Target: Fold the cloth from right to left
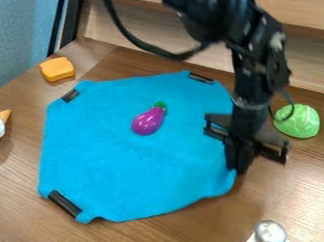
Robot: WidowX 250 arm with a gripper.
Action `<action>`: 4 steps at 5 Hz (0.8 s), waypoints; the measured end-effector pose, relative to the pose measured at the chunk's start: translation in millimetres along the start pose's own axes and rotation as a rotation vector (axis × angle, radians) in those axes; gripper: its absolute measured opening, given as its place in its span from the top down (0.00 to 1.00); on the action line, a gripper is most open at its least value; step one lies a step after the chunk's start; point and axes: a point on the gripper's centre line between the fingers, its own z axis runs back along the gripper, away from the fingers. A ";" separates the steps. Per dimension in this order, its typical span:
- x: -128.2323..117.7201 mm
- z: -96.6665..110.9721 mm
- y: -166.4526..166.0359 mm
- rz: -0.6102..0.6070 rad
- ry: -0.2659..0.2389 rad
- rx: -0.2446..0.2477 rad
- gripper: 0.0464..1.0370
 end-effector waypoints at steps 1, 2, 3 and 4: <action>7.2 24.6 28.2 -0.033 0.019 -0.041 0.99; 6.9 48.4 67.1 -0.035 0.014 -0.042 0.99; 4.8 63.5 100.9 0.000 -0.002 -0.030 0.99; -6.1 72.6 150.6 0.062 0.010 -0.013 0.99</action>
